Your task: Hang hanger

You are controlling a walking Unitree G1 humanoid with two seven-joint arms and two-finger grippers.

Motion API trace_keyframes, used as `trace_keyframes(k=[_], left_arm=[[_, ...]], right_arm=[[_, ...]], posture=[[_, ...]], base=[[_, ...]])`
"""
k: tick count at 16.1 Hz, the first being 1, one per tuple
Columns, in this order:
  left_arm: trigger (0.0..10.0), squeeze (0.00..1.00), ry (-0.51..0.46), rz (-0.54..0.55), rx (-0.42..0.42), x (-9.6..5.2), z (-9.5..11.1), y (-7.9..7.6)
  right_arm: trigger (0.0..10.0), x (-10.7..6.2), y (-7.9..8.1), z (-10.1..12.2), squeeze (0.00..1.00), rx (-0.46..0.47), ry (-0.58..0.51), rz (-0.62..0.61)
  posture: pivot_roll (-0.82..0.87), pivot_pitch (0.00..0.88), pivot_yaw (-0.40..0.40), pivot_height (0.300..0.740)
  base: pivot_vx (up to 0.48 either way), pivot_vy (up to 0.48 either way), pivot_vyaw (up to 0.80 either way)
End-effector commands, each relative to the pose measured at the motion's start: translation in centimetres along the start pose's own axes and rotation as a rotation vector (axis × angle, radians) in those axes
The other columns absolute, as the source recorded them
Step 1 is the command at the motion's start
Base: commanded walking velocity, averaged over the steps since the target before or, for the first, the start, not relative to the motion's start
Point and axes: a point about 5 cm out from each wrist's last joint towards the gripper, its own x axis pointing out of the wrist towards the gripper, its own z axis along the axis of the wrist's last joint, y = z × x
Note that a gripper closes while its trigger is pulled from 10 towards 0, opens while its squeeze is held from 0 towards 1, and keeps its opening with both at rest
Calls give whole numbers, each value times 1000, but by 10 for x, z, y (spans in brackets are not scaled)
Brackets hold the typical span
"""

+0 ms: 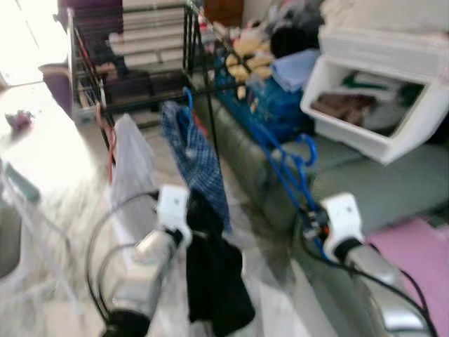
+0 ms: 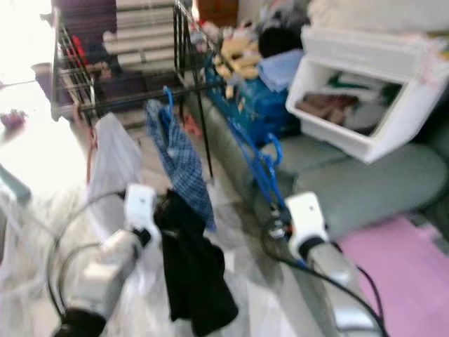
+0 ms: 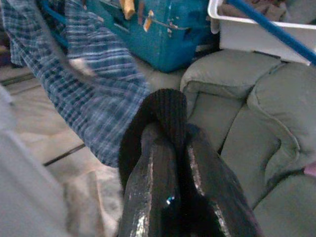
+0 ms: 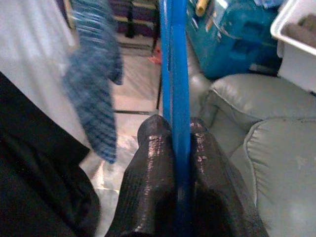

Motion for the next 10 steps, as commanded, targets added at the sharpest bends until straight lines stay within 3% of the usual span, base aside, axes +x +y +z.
trace_keyframes(k=[1,10], left_arm=[[10000,0,-33,1,8,1,8,0],[10000,0,-27,-15,20,-2,8,1]], right_arm=[[10000,0,-2,3,0,-8,-9,-9],[10000,6,0,6,0,37,-20,-10]], posture=[[-173,0,24,740],[-162,0,24,740]], base=[[-364,0,0],[-363,0,-58]])
